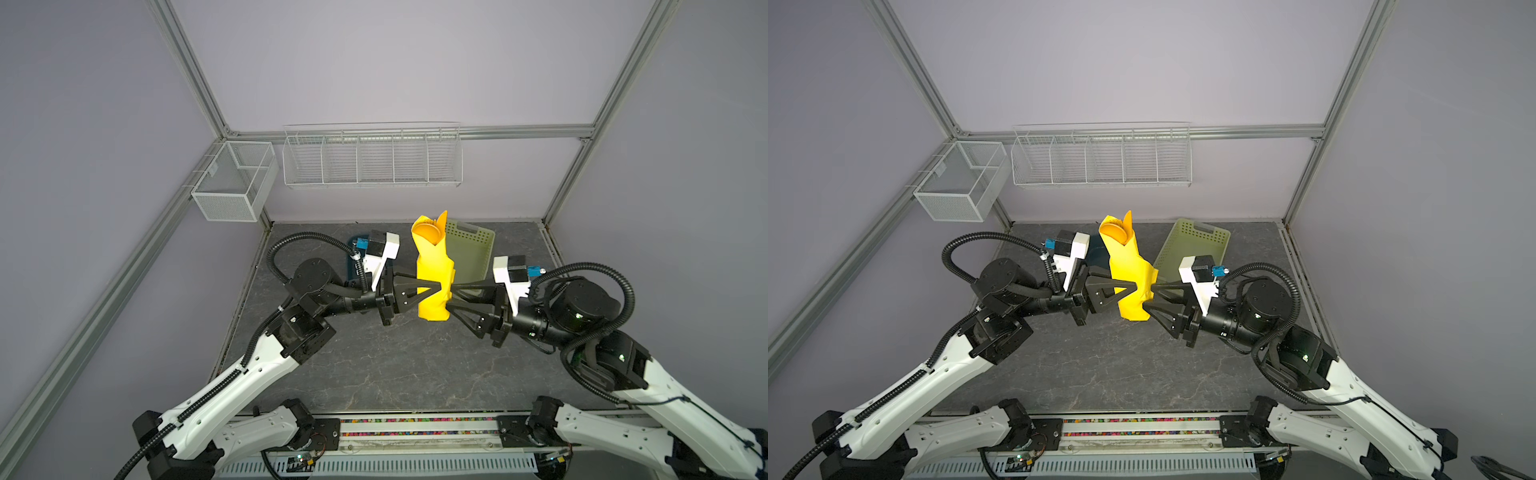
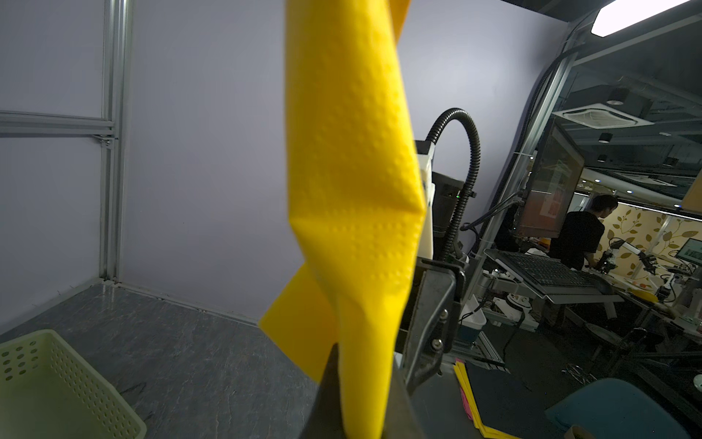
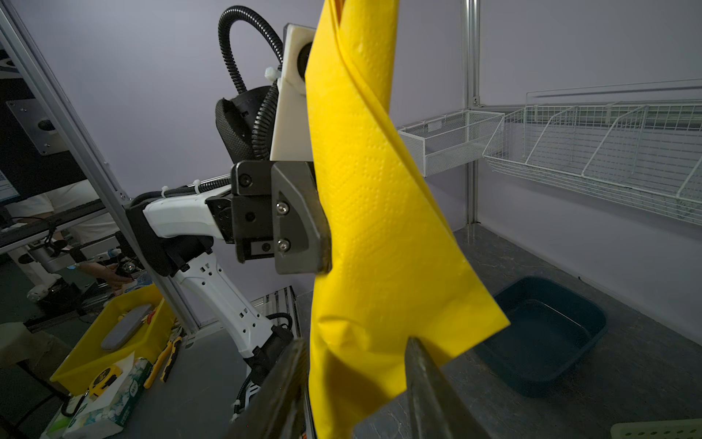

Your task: Place the utensils on the paper napkin and roll it up

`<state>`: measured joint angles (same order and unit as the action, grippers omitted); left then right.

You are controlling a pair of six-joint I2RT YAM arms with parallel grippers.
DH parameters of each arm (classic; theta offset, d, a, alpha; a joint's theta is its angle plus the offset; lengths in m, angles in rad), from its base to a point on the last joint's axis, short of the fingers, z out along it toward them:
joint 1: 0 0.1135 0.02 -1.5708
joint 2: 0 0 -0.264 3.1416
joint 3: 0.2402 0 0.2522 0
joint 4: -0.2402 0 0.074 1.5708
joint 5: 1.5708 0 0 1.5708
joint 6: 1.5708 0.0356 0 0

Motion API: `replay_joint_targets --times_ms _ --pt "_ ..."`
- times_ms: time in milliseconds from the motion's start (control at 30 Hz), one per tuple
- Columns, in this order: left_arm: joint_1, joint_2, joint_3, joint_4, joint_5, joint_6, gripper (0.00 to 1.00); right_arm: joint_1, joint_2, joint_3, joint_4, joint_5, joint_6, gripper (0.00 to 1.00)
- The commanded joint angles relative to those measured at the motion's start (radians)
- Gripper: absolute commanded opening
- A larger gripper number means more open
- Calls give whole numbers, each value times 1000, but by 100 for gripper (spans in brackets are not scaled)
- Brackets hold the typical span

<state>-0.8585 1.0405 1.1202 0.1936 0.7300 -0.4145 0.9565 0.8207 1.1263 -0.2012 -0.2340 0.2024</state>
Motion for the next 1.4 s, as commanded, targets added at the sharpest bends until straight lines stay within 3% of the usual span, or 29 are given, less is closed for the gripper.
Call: replay_joint_targets --times_ms 0,633,1367 --pt "-1 8 27 59 35 -27 0 1 2 17 52 -25 5 46" --pt "-1 39 23 178 85 -107 0 1 56 19 142 -129 70 45" --pt "-2 52 30 191 102 -127 0 0 84 20 176 -189 89 29"
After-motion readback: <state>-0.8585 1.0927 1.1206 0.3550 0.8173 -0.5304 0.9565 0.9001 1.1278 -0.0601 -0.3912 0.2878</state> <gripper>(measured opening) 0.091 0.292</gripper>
